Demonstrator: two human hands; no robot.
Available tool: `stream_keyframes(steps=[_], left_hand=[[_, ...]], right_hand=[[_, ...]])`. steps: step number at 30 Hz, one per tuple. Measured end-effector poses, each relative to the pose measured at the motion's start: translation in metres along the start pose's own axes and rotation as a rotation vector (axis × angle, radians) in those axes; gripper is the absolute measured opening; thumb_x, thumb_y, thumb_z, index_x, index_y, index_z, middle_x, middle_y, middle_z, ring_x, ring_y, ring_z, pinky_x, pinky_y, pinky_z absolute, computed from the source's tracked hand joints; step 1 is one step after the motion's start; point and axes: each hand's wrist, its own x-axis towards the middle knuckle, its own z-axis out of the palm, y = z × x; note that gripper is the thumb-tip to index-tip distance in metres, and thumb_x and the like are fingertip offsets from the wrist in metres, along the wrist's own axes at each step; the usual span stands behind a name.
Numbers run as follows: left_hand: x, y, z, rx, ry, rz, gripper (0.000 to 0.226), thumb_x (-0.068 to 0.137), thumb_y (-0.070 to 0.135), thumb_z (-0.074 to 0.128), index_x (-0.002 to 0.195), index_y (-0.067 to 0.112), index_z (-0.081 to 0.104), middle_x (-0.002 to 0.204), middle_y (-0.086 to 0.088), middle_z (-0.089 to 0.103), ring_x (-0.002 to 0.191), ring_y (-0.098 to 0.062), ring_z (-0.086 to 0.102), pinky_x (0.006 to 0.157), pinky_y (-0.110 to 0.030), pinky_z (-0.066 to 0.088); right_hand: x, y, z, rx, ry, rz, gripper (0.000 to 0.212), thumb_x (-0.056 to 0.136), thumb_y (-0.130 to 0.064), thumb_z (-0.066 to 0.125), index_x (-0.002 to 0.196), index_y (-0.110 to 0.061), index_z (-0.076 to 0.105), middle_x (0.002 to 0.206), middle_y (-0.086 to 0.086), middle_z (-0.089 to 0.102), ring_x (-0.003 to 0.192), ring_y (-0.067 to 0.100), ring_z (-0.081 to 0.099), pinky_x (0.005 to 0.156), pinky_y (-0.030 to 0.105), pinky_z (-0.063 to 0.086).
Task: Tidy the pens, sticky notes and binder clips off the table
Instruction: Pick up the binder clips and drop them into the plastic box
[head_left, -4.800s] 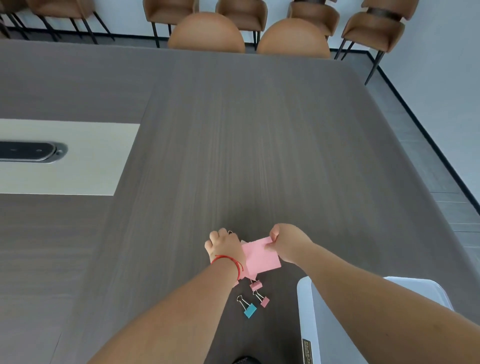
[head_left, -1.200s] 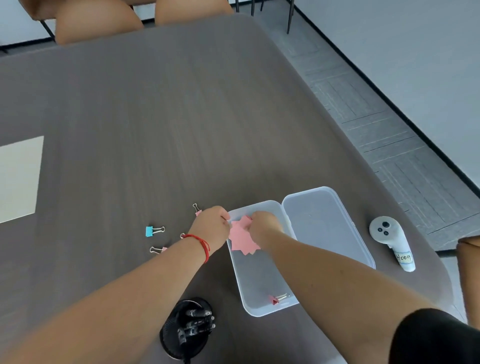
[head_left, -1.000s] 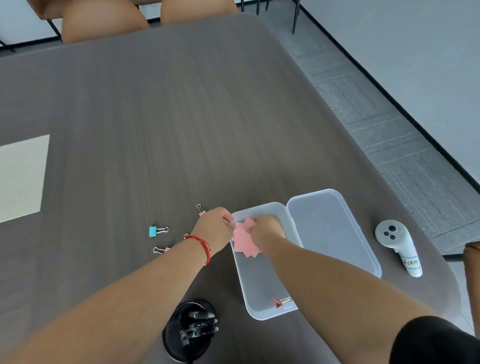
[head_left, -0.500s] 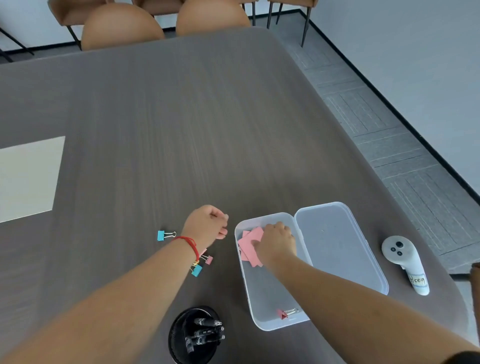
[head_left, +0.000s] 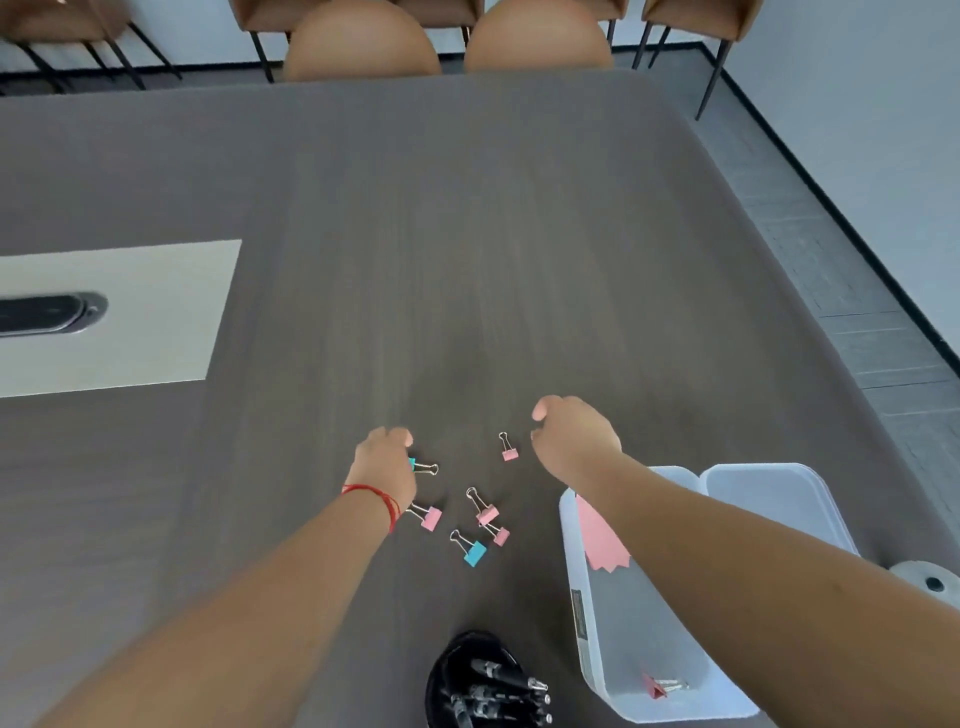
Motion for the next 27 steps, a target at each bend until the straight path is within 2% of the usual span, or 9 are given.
stream_keyframes(steps=[5,9,13,16,18,20,22,24,27], left_hand=[[0.014,-0.017,0.020,0.103,-0.036,0.112,0.031,0.088,0.016,0.057,0.119,0.019,0.053,0.122,-0.003,0.046,0.115,-0.027,0.043,0.088,-0.043,0.050],[0.019,-0.019,0.025,0.171,-0.054,0.167,0.021,0.091,0.019,0.053,0.109,0.009,0.050,0.116,-0.010,0.045,0.112,-0.030,0.045,0.087,-0.042,0.050],[0.014,-0.029,0.019,0.109,-0.083,0.084,0.024,0.091,0.025,0.055,0.108,0.007,0.056,0.108,-0.012,0.049,0.102,-0.032,0.056,0.084,-0.036,0.046],[-0.001,-0.036,0.013,-0.057,-0.166,0.155,0.010,0.089,0.029,0.059,0.081,0.022,0.060,0.093,-0.001,0.046,0.078,-0.020,0.054,0.066,-0.025,0.039],[-0.015,-0.036,0.012,-0.114,-0.234,0.235,0.021,0.086,0.028,0.063,0.067,0.030,0.054,0.092,0.003,0.048,0.075,-0.014,0.053,0.063,-0.021,0.040],[-0.025,-0.035,0.018,-0.156,-0.268,0.342,0.015,0.083,0.022,0.067,0.070,0.024,0.061,0.102,0.003,0.053,0.091,-0.011,0.060,0.081,-0.026,0.049],[-0.029,-0.036,0.024,-0.062,-0.273,0.427,0.005,0.083,0.019,0.066,0.085,0.014,0.067,0.118,0.003,0.055,0.110,-0.012,0.056,0.095,-0.030,0.046],[-0.029,-0.038,0.030,0.053,-0.237,0.505,0.007,0.082,0.017,0.065,0.087,0.013,0.065,0.117,0.003,0.058,0.112,-0.017,0.051,0.093,-0.035,0.046],[-0.032,-0.040,0.037,0.178,-0.173,0.596,0.015,0.080,0.003,0.057,0.084,0.018,0.058,0.104,0.000,0.058,0.097,-0.022,0.051,0.079,-0.037,0.050]], right_hand=[[0.022,-0.012,0.033,-0.069,-0.150,0.029,0.035,0.091,-0.028,0.058,0.125,-0.023,0.051,0.123,0.008,0.054,0.105,0.030,0.059,0.085,0.037,0.049],[0.031,-0.024,0.058,-0.025,-0.143,0.073,0.041,0.091,-0.040,0.055,0.126,-0.019,0.047,0.123,0.010,0.049,0.113,0.032,0.053,0.086,0.039,0.047],[0.039,-0.032,0.072,-0.021,-0.114,0.090,0.029,0.094,-0.015,0.052,0.122,-0.010,0.048,0.123,0.013,0.054,0.114,0.032,0.054,0.089,0.039,0.047],[0.040,-0.030,0.077,-0.009,-0.172,0.087,0.033,0.089,-0.001,0.051,0.121,-0.009,0.050,0.117,0.012,0.062,0.106,0.030,0.061,0.084,0.035,0.050],[0.036,-0.025,0.078,-0.009,-0.172,0.068,0.032,0.089,-0.003,0.050,0.121,-0.009,0.051,0.115,0.012,0.063,0.104,0.030,0.062,0.084,0.035,0.050],[0.029,-0.020,0.077,-0.022,-0.121,0.033,0.030,0.091,-0.014,0.054,0.121,-0.009,0.050,0.117,0.013,0.059,0.106,0.032,0.059,0.085,0.035,0.048],[0.021,-0.019,0.077,-0.046,-0.091,0.013,0.037,0.088,-0.022,0.059,0.121,-0.009,0.049,0.117,0.014,0.055,0.107,0.032,0.057,0.087,0.037,0.047],[0.018,-0.021,0.080,-0.096,-0.113,0.015,0.040,0.085,-0.021,0.062,0.121,-0.009,0.047,0.117,0.014,0.055,0.107,0.033,0.056,0.088,0.038,0.049],[0.015,-0.024,0.084,-0.156,-0.122,-0.004,0.038,0.085,-0.017,0.063,0.118,-0.008,0.045,0.117,0.015,0.058,0.106,0.033,0.058,0.087,0.036,0.048]])
